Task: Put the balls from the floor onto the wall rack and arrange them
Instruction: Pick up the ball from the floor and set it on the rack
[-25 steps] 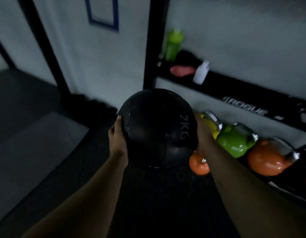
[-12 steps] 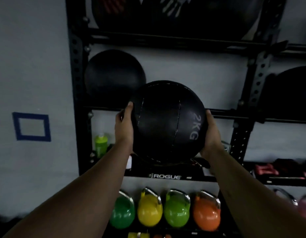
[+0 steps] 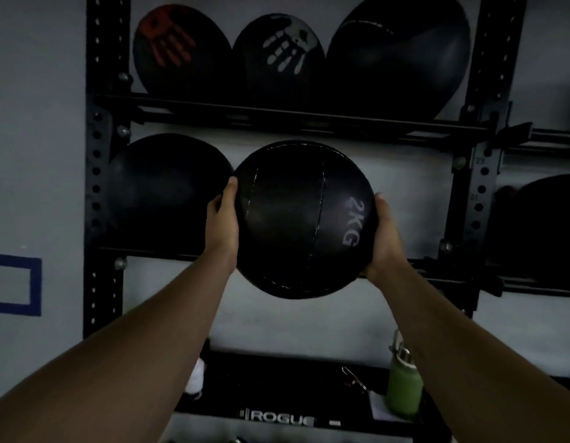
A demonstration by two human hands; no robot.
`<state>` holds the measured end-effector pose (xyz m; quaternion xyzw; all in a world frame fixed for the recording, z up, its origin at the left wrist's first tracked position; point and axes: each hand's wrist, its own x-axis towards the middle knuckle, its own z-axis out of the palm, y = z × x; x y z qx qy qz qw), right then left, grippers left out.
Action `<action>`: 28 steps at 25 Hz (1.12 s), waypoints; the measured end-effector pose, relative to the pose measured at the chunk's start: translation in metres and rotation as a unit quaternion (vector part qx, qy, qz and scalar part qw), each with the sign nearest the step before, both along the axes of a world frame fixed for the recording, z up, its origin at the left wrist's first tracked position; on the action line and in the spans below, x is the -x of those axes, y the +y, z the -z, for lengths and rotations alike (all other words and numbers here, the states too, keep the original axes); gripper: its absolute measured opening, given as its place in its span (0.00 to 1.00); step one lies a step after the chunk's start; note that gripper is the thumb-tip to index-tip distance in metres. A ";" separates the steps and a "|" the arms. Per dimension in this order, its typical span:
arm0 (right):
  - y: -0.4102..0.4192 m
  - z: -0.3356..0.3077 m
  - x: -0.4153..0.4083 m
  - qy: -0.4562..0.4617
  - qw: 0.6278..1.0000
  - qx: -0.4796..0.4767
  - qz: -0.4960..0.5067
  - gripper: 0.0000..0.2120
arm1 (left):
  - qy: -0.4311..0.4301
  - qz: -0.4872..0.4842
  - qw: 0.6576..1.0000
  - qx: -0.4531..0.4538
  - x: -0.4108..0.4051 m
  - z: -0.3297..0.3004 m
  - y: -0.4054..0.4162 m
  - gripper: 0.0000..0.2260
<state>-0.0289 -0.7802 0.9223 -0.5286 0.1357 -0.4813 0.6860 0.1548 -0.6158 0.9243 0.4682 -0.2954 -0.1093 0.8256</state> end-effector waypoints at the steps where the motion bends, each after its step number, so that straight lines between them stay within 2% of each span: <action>1: -0.013 -0.009 -0.011 -0.003 1.000 0.009 -0.004 0.31 | -0.004 -0.005 1.000 0.000 -0.010 -0.010 -0.012 0.40; 4: -0.053 -0.027 -0.045 -0.020 0.999 0.015 0.026 0.29 | -0.017 -0.016 1.000 -0.004 -0.045 -0.031 -0.053 0.40; 7: -0.081 -0.029 -0.075 -0.032 0.988 0.029 0.148 0.26 | -0.060 -0.058 0.996 -0.029 -0.072 -0.028 -0.091 0.42; 10: -0.108 -0.033 -0.110 -0.001 0.967 0.149 0.208 0.22 | -0.175 -0.130 0.975 -0.028 -0.096 -0.023 -0.129 0.39; 12: -0.127 -0.043 -0.128 0.059 0.956 0.208 0.197 0.23 | -0.225 -0.154 0.961 -0.037 -0.112 -0.030 -0.152 0.38; 15: -0.155 -0.044 -0.145 0.126 0.951 0.218 0.179 0.29 | -0.234 -0.155 0.957 -0.076 -0.131 -0.033 -0.183 0.35; 19: -0.173 -0.032 -0.160 0.105 0.950 0.216 0.200 0.29 | -0.221 -0.201 0.952 -0.065 -0.144 -0.028 -0.204 0.32; 23: -0.168 -0.034 -0.155 0.121 0.952 0.217 0.181 0.29 | -0.224 -0.199 0.952 -0.071 -0.141 -0.029 -0.198 0.33; 25: -0.167 -0.038 -0.148 0.139 0.948 0.228 0.172 0.31 | -0.236 -0.194 0.946 -0.106 -0.135 -0.033 -0.190 0.35; 28: -0.165 -0.047 -0.136 0.194 0.935 0.250 0.160 0.33 | -0.270 -0.184 0.919 -0.220 -0.129 -0.044 -0.172 0.37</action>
